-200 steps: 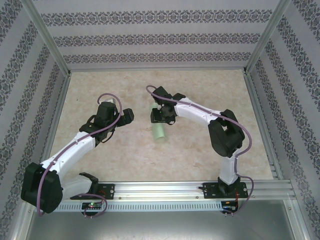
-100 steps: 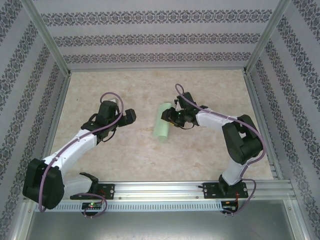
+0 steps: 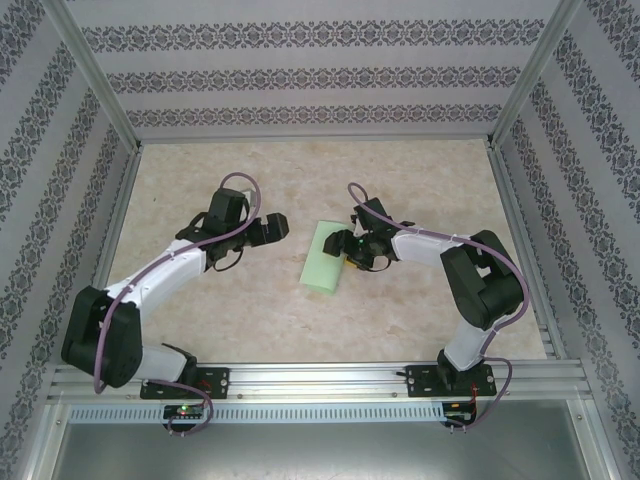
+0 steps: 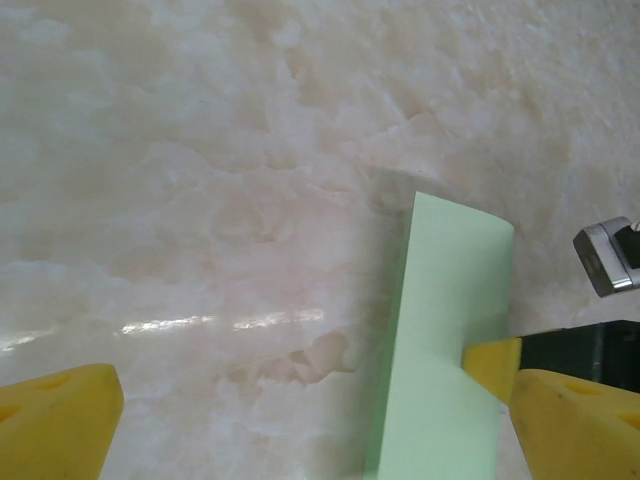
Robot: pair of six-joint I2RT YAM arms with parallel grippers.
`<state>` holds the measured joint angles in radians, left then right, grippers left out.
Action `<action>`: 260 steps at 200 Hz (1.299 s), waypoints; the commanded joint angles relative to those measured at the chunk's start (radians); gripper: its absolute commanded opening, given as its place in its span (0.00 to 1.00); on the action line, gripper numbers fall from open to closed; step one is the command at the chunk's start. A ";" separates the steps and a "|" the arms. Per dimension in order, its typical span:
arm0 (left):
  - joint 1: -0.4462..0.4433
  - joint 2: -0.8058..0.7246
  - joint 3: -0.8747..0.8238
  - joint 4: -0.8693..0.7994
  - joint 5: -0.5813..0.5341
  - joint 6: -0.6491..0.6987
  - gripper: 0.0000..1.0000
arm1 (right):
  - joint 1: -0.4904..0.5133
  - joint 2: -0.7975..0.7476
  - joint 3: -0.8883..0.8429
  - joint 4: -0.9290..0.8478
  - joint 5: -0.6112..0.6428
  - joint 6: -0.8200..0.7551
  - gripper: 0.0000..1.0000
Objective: Fold a paper plane with a square sheet of paper (pick it up from the middle)
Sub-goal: Fold the square sheet of paper in half at the center of the table, then hold the square sheet of paper at the center of the table.
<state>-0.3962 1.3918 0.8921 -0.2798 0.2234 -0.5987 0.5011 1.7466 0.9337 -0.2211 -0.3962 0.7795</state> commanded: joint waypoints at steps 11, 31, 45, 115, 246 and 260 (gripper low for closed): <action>-0.054 0.055 0.056 0.038 0.078 0.046 1.00 | -0.005 -0.050 0.000 -0.056 0.094 -0.017 0.68; -0.077 0.089 0.073 0.038 0.094 0.050 0.98 | 0.016 -0.037 0.050 -0.165 0.196 -0.038 0.68; -0.085 0.109 0.084 0.037 0.102 0.050 0.95 | 0.029 -0.021 0.066 -0.186 0.220 -0.032 0.68; -0.089 0.152 0.117 0.021 0.113 0.045 0.81 | 0.068 0.057 0.138 -0.264 0.235 -0.085 0.68; -0.090 0.160 0.117 0.033 0.128 0.037 0.72 | 0.060 0.039 0.076 -0.189 0.248 0.027 0.69; -0.090 0.161 0.117 0.033 0.130 0.039 0.71 | 0.063 0.045 0.084 -0.205 0.259 0.030 0.69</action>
<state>-0.4786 1.5459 0.9886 -0.2737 0.3355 -0.5690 0.5610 1.7847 1.0321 -0.4213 -0.1795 0.7769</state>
